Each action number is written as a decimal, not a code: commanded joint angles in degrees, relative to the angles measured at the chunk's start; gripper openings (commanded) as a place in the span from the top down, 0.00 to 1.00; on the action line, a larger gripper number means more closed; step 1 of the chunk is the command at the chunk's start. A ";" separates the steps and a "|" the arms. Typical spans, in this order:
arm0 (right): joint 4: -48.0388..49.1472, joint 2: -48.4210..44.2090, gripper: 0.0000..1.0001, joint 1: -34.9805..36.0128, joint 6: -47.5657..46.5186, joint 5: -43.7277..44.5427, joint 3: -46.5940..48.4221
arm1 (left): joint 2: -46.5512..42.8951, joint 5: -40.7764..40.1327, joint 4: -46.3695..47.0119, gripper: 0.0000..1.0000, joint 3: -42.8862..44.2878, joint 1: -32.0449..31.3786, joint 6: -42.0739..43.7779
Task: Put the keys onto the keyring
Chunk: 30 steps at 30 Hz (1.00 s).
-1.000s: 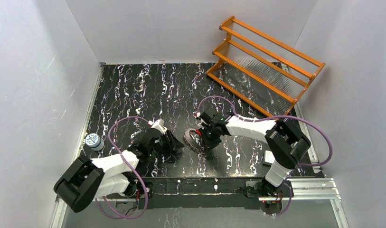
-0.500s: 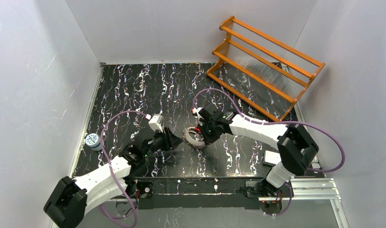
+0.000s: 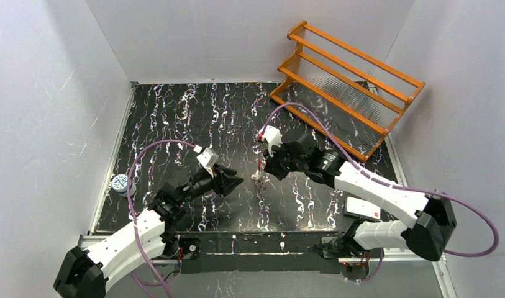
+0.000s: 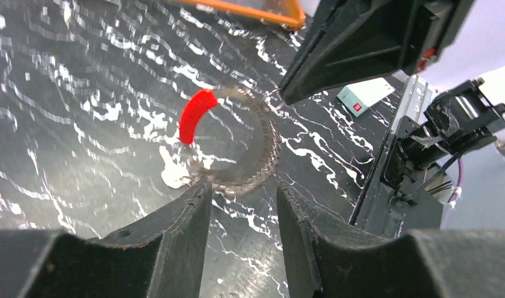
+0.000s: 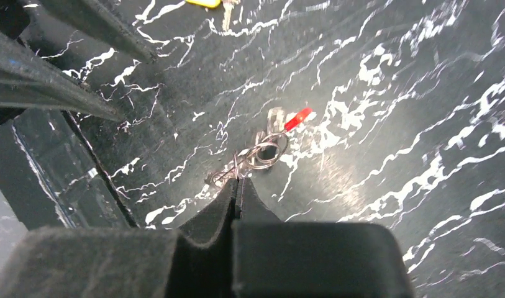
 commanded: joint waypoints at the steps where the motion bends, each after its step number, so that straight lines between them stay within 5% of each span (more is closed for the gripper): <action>1: 11.22 -7.38 0.99 0.11 -9.01 -2.60 -4.03 | -2.93 6.33 4.05 0.59 2.84 0.19 10.39; 17: 18.47 -13.13 0.99 0.11 -19.82 -23.63 -10.37 | -0.39 12.51 13.43 0.63 2.94 -4.20 17.83; 30: 19.76 -13.15 0.99 0.11 -19.99 -27.55 -10.65 | 1.26 13.48 13.38 0.68 2.93 -7.25 23.38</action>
